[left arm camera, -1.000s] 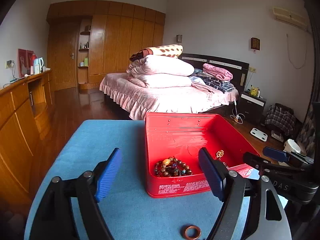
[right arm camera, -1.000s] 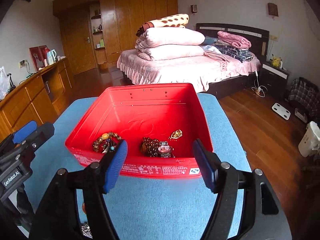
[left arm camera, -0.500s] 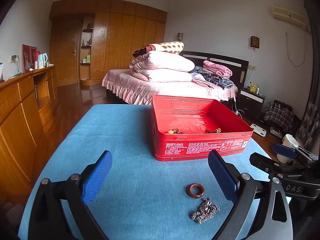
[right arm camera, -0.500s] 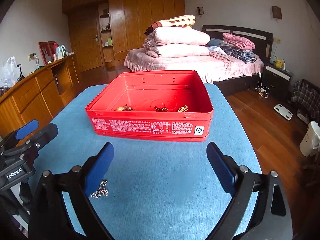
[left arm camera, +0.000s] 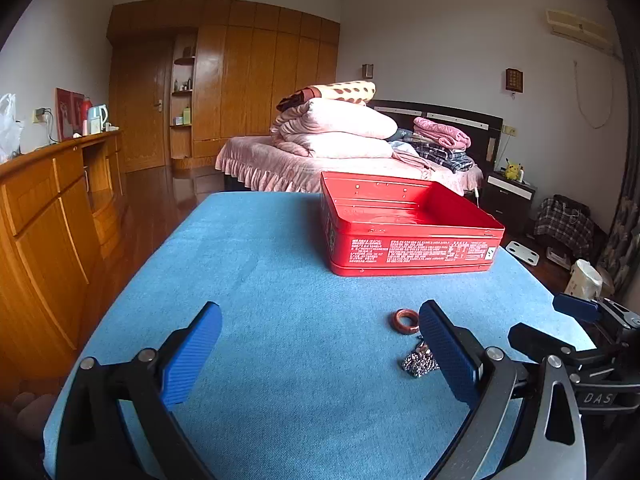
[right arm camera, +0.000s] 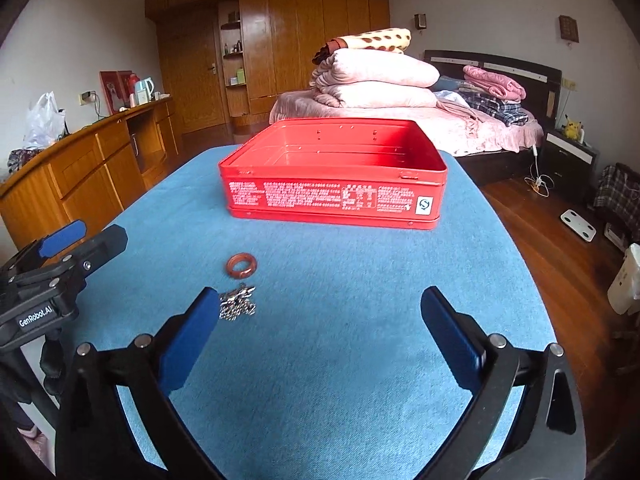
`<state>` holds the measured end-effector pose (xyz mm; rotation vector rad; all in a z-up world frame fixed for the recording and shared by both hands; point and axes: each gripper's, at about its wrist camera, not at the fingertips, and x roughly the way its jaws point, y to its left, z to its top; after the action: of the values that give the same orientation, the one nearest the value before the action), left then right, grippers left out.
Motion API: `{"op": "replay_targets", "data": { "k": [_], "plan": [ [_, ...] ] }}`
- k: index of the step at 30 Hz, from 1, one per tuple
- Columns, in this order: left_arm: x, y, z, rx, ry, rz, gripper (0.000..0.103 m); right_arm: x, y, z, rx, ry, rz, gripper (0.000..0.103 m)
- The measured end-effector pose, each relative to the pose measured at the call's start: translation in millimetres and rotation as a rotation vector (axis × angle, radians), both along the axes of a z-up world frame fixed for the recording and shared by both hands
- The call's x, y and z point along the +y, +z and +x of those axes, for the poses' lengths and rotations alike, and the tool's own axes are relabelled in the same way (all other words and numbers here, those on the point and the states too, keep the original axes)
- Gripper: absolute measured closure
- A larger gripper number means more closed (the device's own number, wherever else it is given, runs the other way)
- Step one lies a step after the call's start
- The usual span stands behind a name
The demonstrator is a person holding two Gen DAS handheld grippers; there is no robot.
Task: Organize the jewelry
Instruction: 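Move both tools back toward the brown ring and silver chain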
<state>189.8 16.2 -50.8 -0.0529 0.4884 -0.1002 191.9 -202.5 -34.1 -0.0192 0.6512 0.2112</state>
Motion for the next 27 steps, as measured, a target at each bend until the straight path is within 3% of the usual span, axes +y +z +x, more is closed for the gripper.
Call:
{"op": "replay_targets", "data": {
  "k": [15,23,25,27],
  "plan": [
    [55,-12,-11,0.040,0.130,0.006,0.006,58,-20,-1,0.090,0.094,0.019,0.006],
    [70,-12,-16,0.047,0.142,-0.011,0.006,69,-26,11,0.133,0.046,0.015,0.006],
    [69,-13,-16,0.054,0.139,0.000,0.006,68,-27,14,0.149,0.038,0.020,0.009],
    [67,-14,-15,0.061,0.137,0.016,0.006,68,-30,18,0.174,0.034,0.027,0.025]
  ]
}}
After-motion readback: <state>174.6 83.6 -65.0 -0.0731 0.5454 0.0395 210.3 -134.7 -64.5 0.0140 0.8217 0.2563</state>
